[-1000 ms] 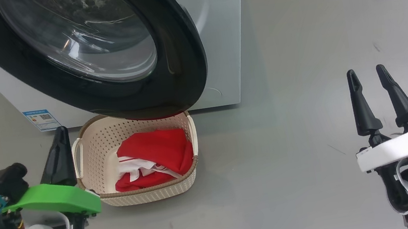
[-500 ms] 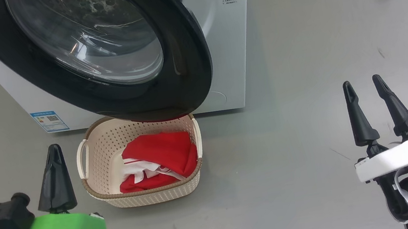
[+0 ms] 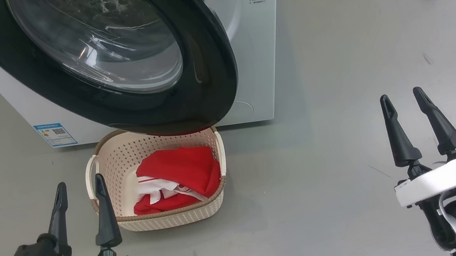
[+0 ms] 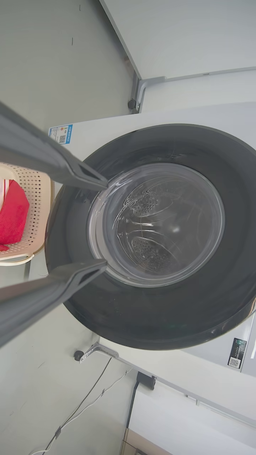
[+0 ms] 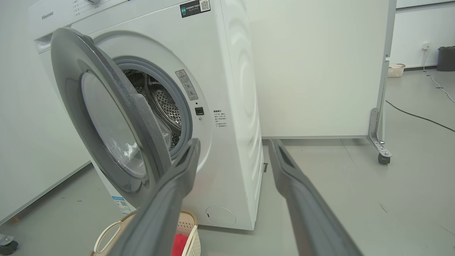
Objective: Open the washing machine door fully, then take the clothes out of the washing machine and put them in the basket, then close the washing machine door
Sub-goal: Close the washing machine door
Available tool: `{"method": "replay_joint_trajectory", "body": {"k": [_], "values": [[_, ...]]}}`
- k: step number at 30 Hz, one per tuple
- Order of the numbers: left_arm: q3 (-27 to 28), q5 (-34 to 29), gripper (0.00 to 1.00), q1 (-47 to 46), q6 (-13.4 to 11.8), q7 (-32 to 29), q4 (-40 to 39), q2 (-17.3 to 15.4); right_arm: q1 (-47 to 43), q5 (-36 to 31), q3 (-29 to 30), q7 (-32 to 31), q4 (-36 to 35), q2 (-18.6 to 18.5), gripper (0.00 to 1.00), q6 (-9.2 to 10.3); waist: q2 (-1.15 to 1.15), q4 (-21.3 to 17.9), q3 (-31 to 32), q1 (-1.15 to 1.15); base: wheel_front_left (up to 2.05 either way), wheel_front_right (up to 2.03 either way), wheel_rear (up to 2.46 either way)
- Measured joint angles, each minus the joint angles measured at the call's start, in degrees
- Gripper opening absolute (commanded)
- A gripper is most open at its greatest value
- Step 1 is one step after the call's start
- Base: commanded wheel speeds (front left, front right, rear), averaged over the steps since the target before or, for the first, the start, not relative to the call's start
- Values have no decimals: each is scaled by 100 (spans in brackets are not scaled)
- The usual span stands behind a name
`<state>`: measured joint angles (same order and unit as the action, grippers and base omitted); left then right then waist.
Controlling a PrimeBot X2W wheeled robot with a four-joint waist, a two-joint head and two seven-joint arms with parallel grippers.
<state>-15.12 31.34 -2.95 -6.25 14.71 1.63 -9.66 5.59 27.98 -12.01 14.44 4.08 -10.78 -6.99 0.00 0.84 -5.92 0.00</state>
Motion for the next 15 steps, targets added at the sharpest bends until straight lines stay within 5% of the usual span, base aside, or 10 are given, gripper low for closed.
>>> {"method": "replay_joint_trajectory", "body": {"k": [15], "values": [[70, -450, 100, 138, 9, 0, -74, 261, -1, -12, -16, 0, 15, 20, 100, 0, 0, -38, 18, 0, 0, 0, 0]]}}
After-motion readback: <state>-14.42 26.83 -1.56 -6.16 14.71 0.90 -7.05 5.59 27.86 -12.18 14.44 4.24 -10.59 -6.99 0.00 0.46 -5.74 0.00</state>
